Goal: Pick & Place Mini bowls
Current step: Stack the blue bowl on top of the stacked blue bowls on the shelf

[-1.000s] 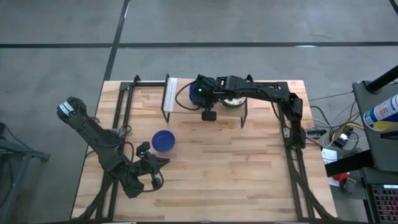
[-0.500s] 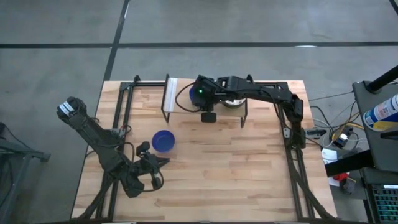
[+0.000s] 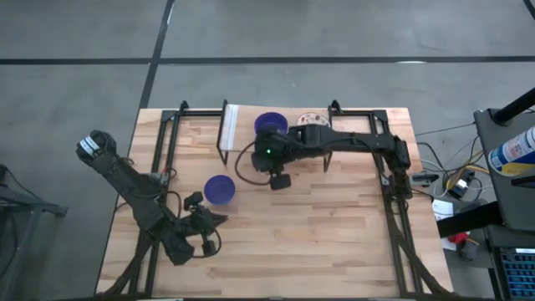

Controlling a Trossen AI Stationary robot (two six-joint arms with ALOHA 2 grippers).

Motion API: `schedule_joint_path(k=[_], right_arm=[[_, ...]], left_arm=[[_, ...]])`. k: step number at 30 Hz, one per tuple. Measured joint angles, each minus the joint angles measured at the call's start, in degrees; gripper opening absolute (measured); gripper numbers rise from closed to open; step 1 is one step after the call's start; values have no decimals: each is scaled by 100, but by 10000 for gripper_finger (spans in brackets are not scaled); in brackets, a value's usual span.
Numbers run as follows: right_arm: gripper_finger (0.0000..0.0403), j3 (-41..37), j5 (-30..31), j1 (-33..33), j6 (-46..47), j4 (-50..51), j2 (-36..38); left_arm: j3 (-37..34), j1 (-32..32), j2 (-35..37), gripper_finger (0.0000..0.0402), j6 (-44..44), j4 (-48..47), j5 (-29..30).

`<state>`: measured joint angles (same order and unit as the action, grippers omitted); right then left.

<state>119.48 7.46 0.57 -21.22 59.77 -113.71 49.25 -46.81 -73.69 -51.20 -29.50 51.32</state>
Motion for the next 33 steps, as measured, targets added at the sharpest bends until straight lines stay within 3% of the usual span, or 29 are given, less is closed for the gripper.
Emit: schedule_joint_path(k=[8, 16, 24, 33], right_arm=[[98, -100, -2, -361, 160, -23, 9], [96, -237, -24, -516, 306, -30, 9], [91, -360, -211, -693, 329, -5, 9], [87, -554, -196, -776, 458, -4, 9]], left_arm=[[0, 146, 0, 24, -511, -712, -144], [-169, 518, 0, 76, -702, -976, -292], [-583, 749, 0, 83, -120, -1033, -1095], [-1035, 813, 0, 83, 2, -1018, -1093]])
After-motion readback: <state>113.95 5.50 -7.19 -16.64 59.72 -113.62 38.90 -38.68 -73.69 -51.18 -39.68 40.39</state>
